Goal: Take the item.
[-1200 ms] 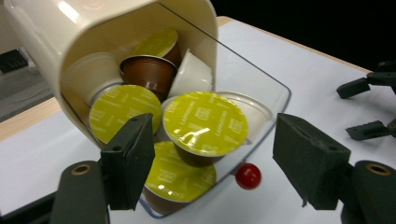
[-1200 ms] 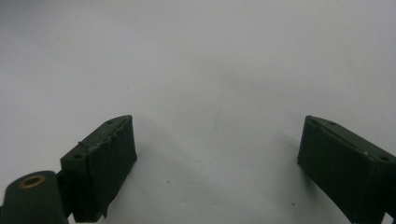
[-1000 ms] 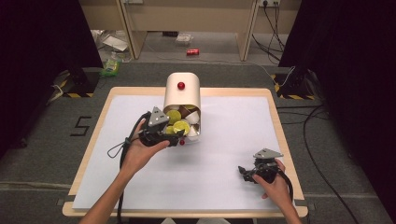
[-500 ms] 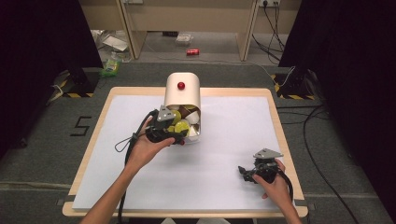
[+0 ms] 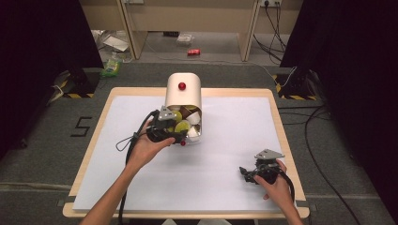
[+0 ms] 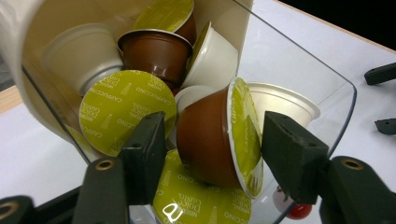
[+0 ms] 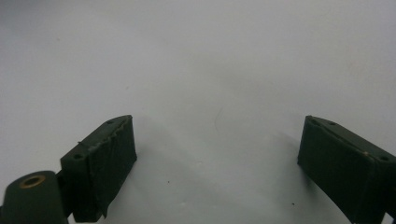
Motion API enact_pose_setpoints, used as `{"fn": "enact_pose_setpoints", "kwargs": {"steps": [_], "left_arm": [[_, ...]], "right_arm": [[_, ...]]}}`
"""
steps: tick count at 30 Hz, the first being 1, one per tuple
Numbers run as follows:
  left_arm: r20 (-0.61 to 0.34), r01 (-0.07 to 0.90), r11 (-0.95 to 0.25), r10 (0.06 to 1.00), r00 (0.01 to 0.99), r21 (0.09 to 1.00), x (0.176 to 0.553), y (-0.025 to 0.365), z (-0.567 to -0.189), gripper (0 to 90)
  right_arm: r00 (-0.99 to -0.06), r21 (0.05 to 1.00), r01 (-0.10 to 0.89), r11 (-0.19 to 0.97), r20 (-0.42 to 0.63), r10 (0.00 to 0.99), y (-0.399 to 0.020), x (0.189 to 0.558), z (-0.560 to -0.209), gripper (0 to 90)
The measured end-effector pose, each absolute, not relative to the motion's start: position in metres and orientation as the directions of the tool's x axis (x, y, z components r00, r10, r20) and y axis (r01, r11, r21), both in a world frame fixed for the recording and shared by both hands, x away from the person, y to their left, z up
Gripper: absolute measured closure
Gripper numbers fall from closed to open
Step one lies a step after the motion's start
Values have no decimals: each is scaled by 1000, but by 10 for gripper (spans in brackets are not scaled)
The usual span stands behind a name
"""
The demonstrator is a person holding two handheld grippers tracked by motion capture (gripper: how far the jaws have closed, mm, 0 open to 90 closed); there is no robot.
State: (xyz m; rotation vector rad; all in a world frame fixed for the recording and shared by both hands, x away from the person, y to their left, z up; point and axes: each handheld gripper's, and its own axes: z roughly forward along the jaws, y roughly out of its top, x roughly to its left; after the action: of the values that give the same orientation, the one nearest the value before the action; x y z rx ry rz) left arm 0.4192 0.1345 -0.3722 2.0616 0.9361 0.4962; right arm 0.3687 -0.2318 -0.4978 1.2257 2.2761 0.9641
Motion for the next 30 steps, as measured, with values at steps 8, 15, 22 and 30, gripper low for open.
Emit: {"fn": "enact_pose_setpoints", "kwargs": {"steps": [8,15,22,30], "left_arm": [[65,412,-437,745,664,799,419,134,-374,524],[73,400,-438,742,666,805,417,134,-371,533],[72,387,-427,742,667,817,414,136,-360,534],[54,383,-404,743,667,831,411,145,-346,533]], "right_arm": [[-547,722,576,384,-8,837,-232,369,-498,117],[-547,722,576,384,-9,837,-232,369,-498,117],[-547,722,576,384,-9,837,-232,369,-498,117],[-551,723,572,388,-12,834,-232,369,-498,117]]}}
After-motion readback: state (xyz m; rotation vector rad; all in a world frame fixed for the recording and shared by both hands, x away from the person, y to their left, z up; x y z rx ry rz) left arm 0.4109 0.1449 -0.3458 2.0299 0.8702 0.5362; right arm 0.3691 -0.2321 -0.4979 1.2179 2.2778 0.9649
